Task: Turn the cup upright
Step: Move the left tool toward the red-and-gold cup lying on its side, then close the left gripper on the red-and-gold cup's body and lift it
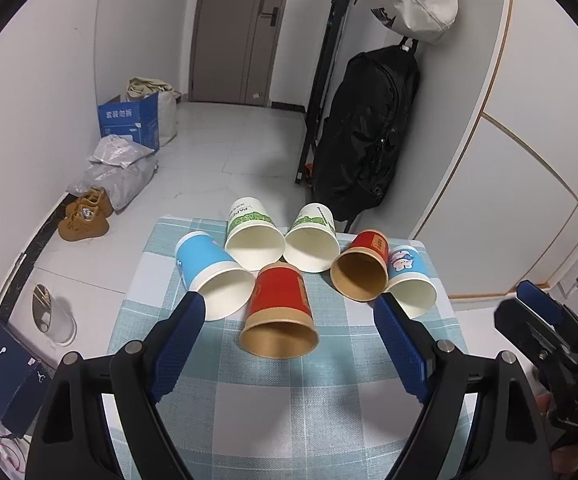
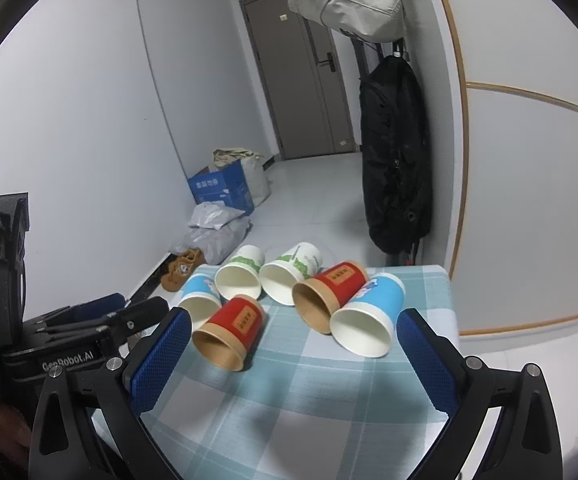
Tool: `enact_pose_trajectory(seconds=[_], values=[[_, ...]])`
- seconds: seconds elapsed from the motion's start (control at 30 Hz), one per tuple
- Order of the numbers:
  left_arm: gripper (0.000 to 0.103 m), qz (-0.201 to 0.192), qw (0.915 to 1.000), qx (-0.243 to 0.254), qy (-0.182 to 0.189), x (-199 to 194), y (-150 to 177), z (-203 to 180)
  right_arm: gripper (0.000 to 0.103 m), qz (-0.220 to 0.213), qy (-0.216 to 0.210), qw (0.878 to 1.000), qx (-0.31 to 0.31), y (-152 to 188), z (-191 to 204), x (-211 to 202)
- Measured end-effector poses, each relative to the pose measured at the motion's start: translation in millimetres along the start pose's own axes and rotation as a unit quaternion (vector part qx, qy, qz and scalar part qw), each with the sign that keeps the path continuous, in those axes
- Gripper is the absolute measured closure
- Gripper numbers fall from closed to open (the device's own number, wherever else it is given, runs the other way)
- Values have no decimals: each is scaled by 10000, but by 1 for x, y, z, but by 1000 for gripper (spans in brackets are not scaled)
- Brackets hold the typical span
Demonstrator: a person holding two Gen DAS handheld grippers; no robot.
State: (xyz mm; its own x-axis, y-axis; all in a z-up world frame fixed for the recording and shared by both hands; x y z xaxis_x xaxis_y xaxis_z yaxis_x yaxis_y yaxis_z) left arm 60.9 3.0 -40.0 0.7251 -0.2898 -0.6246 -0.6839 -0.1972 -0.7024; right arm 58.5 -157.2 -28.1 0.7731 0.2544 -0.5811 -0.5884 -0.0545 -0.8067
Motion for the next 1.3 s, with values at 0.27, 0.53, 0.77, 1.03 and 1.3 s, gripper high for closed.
enact_pose_trajectory(seconds=[0.27,0.53,0.77,1.03,1.3], values=[[20,1087,9931,-206,383,62,-12,10,0,136,42,9998,166,-1,-14,7],[20,2496,9677,-353,35,105,4,21,0,348,29,9988,330,-3,-25,22],[36,2806,9581,-574,-15,113,12,23,0,430,-12,9985,326,-5,-27,25],[48,2950,9536,-585,-97,116,12,21,0,460,-36,9980,443,-4,-31,22],[48,2866,9558,-650,10,107,7,13,0,465,-33,9981,413,-1,-30,19]])
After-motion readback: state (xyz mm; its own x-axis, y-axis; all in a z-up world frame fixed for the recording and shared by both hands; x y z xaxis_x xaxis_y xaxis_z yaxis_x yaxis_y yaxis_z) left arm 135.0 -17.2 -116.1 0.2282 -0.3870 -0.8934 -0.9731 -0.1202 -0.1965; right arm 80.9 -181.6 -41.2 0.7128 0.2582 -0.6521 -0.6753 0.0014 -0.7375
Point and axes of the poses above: each gripper's, at about its wrist camera, not at the fingertips, and x roughly the way its jaws point, z to its left, y to its underside, the point moved 6 cm from there along x, roughly the way its jaws point, and after that the axes turned 12 degrees about y, right-handed, at the moved point
